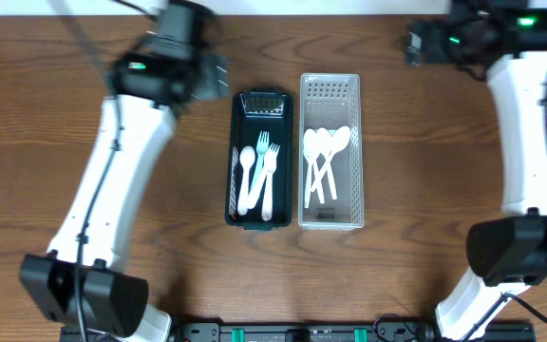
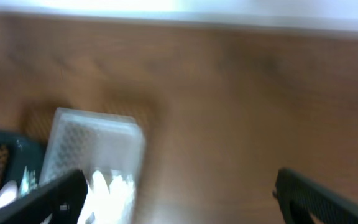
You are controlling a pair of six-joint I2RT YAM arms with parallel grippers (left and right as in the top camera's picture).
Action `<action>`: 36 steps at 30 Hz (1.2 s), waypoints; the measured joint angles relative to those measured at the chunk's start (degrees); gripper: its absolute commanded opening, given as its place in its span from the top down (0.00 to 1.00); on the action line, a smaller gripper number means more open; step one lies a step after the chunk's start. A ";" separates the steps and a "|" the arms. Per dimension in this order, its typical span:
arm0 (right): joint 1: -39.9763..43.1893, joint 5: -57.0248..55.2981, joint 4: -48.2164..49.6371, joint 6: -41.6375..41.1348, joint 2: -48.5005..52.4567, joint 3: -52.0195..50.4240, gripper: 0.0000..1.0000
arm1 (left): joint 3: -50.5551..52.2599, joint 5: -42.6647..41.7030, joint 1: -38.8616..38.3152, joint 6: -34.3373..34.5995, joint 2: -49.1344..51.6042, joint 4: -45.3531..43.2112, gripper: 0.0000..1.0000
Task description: Pack container
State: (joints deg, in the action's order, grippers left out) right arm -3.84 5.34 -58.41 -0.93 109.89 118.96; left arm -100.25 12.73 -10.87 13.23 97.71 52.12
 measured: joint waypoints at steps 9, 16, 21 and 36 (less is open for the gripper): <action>-4.92 -6.03 15.63 1.68 0.00 -0.13 0.01 | 0.24 1.01 10.40 -0.04 0.85 -3.02 0.02; -3.19 -7.50 9.66 3.08 -0.20 -0.33 0.01 | 1.44 -0.85 13.29 -0.24 0.46 2.51 0.02; -1.16 -7.98 12.39 3.08 -7.54 -9.29 0.01 | 11.54 -3.48 13.29 -0.26 -7.17 -2.40 0.02; -0.90 -14.03 45.27 -3.21 -60.04 -77.35 0.01 | 66.40 -3.76 13.29 -1.46 -60.24 -40.57 0.02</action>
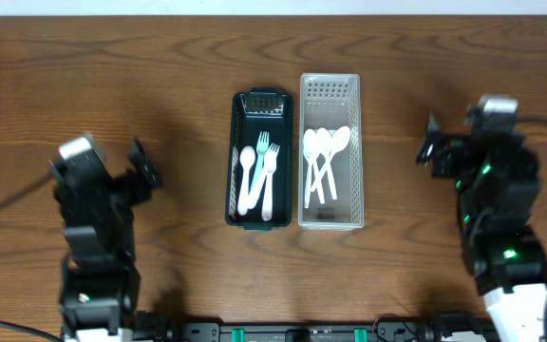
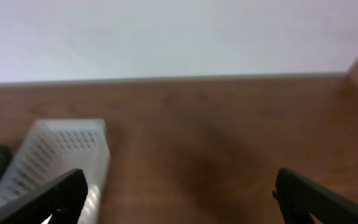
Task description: Pack container
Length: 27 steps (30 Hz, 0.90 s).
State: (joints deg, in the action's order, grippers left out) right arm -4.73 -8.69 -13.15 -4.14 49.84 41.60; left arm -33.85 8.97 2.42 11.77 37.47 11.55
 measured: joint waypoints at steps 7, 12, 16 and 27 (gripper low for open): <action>0.00 -3.26 3.80 -0.20 -2.47 -10.54 0.01 | 13.75 0.92 0.00 -0.04 -7.96 -6.84 0.02; 0.00 -4.02 -2.38 -0.20 -1.44 -11.39 0.01 | 13.90 0.94 0.00 -0.04 -8.76 -7.39 0.02; 0.00 -4.24 -7.32 -0.20 0.09 -11.47 0.01 | 13.90 0.96 0.00 -0.04 -8.76 -7.37 0.02; -0.02 -4.44 -16.98 -0.20 1.53 -11.61 0.01 | 13.90 1.40 0.00 -0.04 -8.76 -7.32 0.02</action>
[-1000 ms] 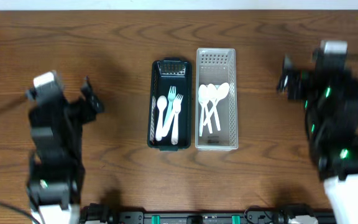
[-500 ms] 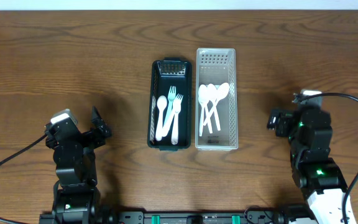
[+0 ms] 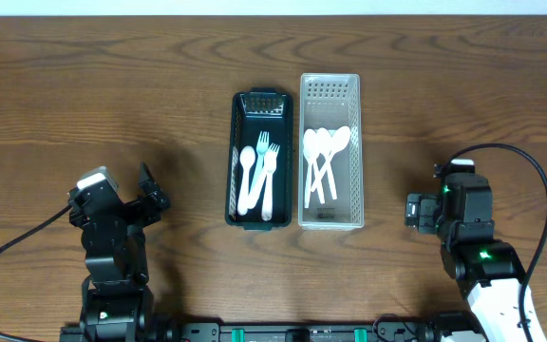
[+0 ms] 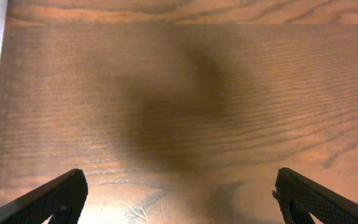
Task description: Pack container
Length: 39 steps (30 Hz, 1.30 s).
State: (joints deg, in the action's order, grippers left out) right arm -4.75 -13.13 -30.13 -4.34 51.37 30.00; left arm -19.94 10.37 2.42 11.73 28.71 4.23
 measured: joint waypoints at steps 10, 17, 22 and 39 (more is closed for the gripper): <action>-1.40 -0.20 -3.56 -0.02 -18.18 -0.17 0.01 | 0.00 0.15 0.00 0.00 0.00 0.00 0.02; -1.53 0.02 -7.58 -0.17 -39.50 -0.11 0.01 | 0.00 0.17 0.00 0.00 0.00 0.07 0.02; -1.55 4.68 -8.98 -0.26 -48.39 -1.36 0.01 | 0.00 0.17 0.00 0.00 0.00 -0.07 0.02; -1.60 10.95 26.38 3.78 -50.64 -29.59 0.01 | 0.00 0.20 0.00 0.00 0.00 0.07 0.02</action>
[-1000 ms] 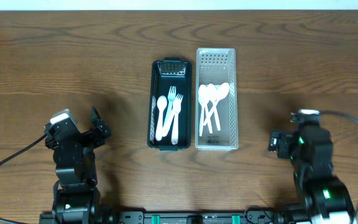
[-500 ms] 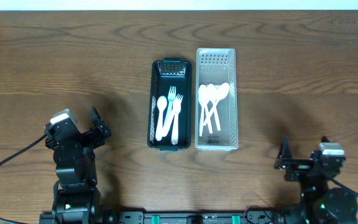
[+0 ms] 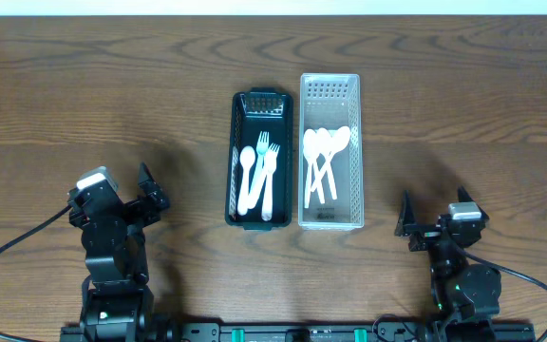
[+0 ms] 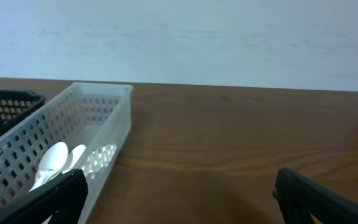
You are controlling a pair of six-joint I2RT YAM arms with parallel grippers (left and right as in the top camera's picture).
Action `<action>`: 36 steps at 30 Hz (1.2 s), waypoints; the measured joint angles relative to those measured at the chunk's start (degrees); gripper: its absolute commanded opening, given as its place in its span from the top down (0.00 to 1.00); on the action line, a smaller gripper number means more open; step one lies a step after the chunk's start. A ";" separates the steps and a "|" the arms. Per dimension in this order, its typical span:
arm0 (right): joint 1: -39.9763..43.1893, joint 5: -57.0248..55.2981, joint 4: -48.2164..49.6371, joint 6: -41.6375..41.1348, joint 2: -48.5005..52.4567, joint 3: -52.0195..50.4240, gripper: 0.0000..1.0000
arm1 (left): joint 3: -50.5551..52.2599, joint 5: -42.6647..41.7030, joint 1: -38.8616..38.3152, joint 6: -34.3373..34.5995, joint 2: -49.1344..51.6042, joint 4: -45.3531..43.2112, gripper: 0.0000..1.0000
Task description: Pack container
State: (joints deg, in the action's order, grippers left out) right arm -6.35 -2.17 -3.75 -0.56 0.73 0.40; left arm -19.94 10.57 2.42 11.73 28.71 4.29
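A dark basket (image 3: 261, 157) at mid-table holds a white spoon and two forks, one white and one pale blue. Right beside it stands a clear perforated basket (image 3: 330, 150) with several white spoons; the right wrist view sees this clear basket (image 4: 73, 134) from the side. My right gripper (image 3: 416, 220) is folded back at the near right edge, open and holding nothing (image 4: 179, 199), well right of the clear basket. My left gripper (image 3: 150, 188) is folded at the near left, away from both baskets. Its jaws cannot be made out.
Bare brown wood surrounds the baskets on every side. A pale wall (image 4: 179, 37) rises behind the table's far edge. Black cables trail from both arm bases at the near edge.
My right arm has drawn further back to the near edge and folded down. Its camera now looks level across the table at the clear basket instead of down at bare wood. The left arm is unchanged.
Both arms were first stretched out to the far side of the table, beyond the baskets. Then they stood drawn back to mid-depth, later low at the near edge, and now the right is folded down too. The cutlery lies the same throughout.
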 measured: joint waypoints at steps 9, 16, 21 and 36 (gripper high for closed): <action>0.00 2.25 -0.11 0.20 0.00 0.00 0.01 | 0.00 0.00 0.00 0.00 0.00 -0.04 0.02; 0.00 2.45 -0.11 0.22 0.00 0.00 0.01 | 0.00 0.00 0.00 0.00 0.00 -0.04 0.02; 0.00 2.45 -0.11 0.22 0.00 0.00 0.01 | 0.00 0.00 0.00 0.00 0.00 -0.04 0.02; 0.00 2.60 -0.09 0.24 -0.02 0.00 0.01 | 0.04 -1.29 -0.74 0.02 -7.67 13.90 0.02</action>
State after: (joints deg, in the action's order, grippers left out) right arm -6.35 0.43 -3.84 -0.32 0.71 0.40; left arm -19.90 9.28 1.67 11.75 21.04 18.20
